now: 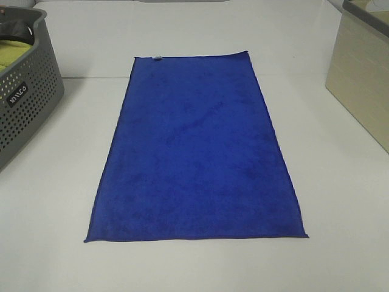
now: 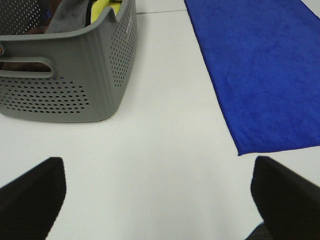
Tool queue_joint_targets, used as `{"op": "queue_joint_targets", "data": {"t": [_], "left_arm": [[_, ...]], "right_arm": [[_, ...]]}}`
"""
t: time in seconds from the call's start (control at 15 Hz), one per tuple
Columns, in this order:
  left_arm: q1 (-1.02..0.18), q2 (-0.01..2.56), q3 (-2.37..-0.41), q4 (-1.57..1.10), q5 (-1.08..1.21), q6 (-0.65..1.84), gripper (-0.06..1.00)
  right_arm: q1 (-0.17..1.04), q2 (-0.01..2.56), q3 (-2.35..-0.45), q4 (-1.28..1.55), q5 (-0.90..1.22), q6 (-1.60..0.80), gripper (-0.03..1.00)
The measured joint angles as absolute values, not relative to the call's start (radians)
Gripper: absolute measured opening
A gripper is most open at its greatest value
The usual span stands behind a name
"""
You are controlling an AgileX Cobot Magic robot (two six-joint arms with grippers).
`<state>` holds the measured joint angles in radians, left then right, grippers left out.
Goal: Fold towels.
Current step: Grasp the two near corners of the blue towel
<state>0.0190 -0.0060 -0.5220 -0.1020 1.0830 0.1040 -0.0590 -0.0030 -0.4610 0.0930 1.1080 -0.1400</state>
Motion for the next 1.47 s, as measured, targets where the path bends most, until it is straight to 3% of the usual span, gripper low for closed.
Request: {"op": "queue_joint_targets", "data": {"t": [1.47], "left_arm": [[0.019,-0.006,-0.522,-0.102,1.083,0.104,0.95]], "right_arm": [[-0.059,-0.003,-0.461,0.093,1.108,-0.140,0.83]]}}
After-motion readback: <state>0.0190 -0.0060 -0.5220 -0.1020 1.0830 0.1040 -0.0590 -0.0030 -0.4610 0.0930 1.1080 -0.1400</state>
